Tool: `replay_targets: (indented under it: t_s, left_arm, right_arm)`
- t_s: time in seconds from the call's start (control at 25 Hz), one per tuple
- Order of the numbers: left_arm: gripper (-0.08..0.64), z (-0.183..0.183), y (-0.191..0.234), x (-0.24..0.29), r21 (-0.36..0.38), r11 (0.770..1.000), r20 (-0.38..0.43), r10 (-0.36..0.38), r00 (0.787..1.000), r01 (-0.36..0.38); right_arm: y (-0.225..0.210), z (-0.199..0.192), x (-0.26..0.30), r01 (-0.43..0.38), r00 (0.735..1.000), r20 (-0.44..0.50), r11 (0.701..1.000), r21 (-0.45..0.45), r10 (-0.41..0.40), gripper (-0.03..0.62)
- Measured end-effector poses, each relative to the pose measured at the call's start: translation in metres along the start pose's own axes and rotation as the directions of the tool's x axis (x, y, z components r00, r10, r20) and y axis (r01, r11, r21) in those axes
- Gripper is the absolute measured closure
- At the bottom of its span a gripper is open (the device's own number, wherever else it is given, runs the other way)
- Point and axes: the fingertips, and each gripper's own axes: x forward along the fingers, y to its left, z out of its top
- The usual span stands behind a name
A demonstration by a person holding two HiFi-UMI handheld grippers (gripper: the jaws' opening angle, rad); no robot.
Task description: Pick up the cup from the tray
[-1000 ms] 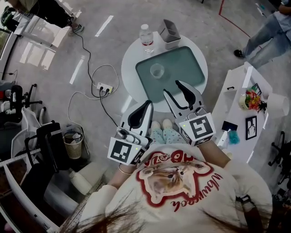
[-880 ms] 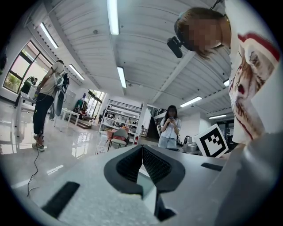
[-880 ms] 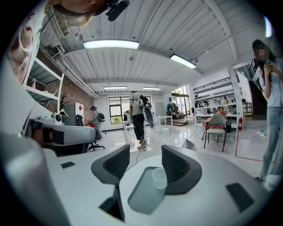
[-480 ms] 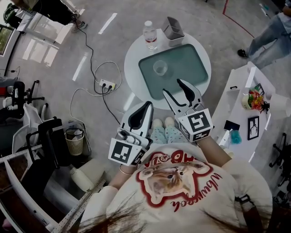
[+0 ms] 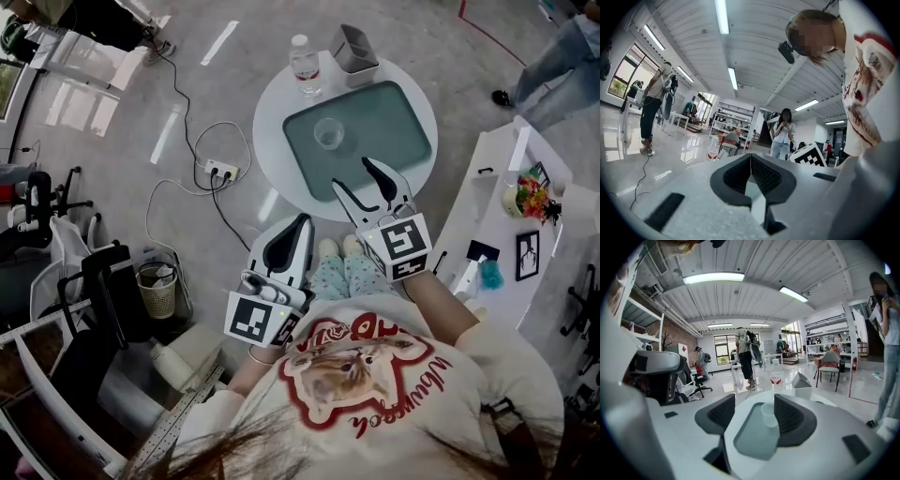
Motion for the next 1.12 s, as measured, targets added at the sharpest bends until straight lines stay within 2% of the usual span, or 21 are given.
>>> replay_targets:
  t_s: [0.88,1.12]
  left_arm:
    - [0.545,-0.022,0.008,0.003,-0.020,0.999,-0.050,0.030,0.998,-0.031]
    - [0.545,-0.027,0.003,0.007,-0.062,0.997,-0.070,0.031,0.997,-0.036]
  right_arm:
    - [-0.023,-0.044,0.043,0.005,0.996,-0.087,1.000,0.022,-0.003,0.348]
    - [-0.029,-0.058,0.056,0.002,0.993,-0.120,1.000,0.024,0.001,0.347]
